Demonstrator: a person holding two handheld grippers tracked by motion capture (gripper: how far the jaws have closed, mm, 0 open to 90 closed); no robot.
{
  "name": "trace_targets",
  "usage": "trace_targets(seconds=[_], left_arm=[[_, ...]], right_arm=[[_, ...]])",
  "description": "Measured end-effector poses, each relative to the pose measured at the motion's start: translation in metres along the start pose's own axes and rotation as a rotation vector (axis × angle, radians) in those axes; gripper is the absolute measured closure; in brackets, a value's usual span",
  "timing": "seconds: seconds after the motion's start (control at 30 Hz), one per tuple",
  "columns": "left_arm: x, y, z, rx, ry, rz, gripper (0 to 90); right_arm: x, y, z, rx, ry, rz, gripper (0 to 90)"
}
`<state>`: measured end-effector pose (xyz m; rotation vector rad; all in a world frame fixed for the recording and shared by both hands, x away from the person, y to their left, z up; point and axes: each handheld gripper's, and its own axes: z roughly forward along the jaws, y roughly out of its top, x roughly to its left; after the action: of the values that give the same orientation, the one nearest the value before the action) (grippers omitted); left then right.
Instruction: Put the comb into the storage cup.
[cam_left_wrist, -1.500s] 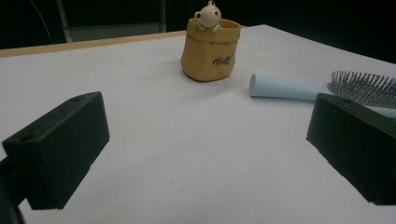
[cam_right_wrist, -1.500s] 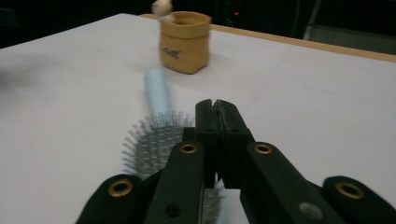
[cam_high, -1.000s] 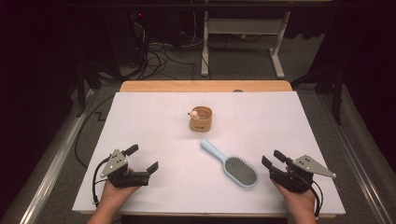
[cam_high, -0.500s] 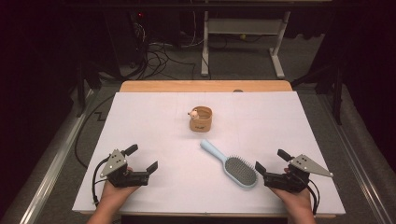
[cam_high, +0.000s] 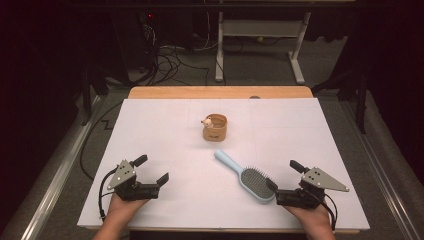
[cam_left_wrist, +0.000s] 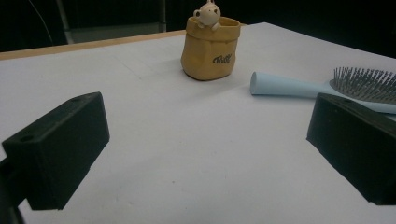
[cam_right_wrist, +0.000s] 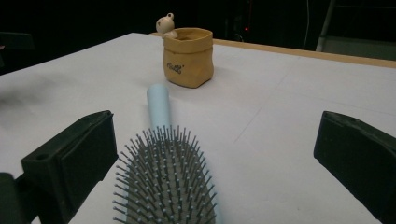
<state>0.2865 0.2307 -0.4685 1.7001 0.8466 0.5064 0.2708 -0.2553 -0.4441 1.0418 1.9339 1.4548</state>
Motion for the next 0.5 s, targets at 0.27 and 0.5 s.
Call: trace_targets(seconds=[0.27, 0.5], left_arm=[[0.000, 0.000, 0.000, 0.009, -0.002, 0.002, 0.0], [0.001, 0.000, 0.000, -0.001, 0.008, -0.005, 0.0]], right_arm=[[0.008, 0.000, 0.005, 0.050, 0.025, -0.036, 0.2], [0.013, -0.002, 0.010, 0.113, 0.033, -0.062, 0.2]])
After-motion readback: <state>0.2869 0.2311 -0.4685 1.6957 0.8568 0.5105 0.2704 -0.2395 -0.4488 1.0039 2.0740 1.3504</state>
